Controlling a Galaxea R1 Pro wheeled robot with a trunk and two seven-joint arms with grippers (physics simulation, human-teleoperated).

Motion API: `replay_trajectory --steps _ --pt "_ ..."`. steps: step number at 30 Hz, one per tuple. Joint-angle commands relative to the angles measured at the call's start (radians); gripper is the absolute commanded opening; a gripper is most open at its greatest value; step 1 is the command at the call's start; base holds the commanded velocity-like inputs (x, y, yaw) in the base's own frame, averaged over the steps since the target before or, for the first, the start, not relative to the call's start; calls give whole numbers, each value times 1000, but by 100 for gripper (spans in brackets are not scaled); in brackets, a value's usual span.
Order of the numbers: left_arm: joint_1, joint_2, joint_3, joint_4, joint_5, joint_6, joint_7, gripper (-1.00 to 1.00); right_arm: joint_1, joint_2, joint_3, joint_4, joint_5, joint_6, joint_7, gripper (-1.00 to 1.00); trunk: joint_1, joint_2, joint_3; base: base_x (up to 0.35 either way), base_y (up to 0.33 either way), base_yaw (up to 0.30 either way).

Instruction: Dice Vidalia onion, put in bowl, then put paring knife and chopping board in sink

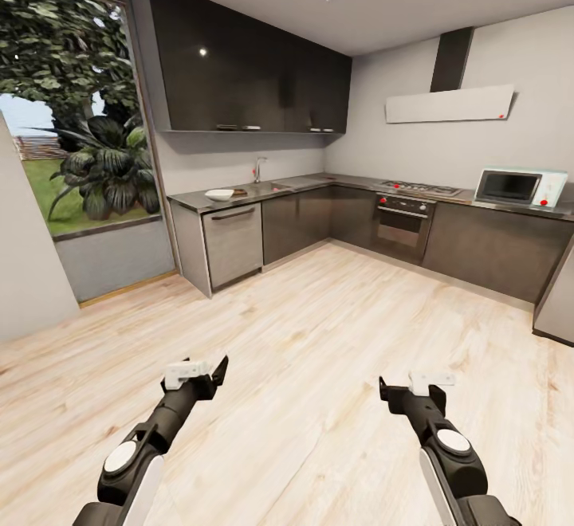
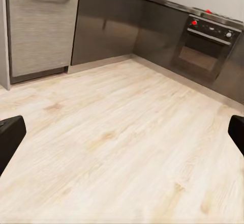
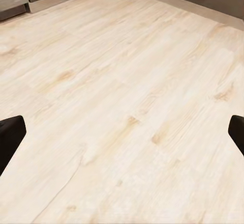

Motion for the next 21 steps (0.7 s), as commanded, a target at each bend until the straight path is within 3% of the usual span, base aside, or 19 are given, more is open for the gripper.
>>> replay_trajectory --steps 1,8,13,18,21 --pt "-1 0 4 -1 12 13 -3 100 -1 -1 1 -1 2 9 -5 100 0 -1 -1 0 0 0" --pt "-1 1 34 -1 30 18 0 100 -1 -4 3 -2 3 20 -4 100 0 -1 -1 0 0 0" --pt "-1 3 37 0 35 14 -2 100 -1 0 13 -3 4 -127 -3 100 0 -1 -1 0 0 0" --pt "-1 4 34 0 35 11 -3 100 -1 -1 97 -3 13 -215 -24 100 0 -1 -1 0 0 0" --pt "-1 3 34 0 34 11 5 100 -1 -3 111 -3 15 -256 -35 100 0 -1 -1 0 0 0"
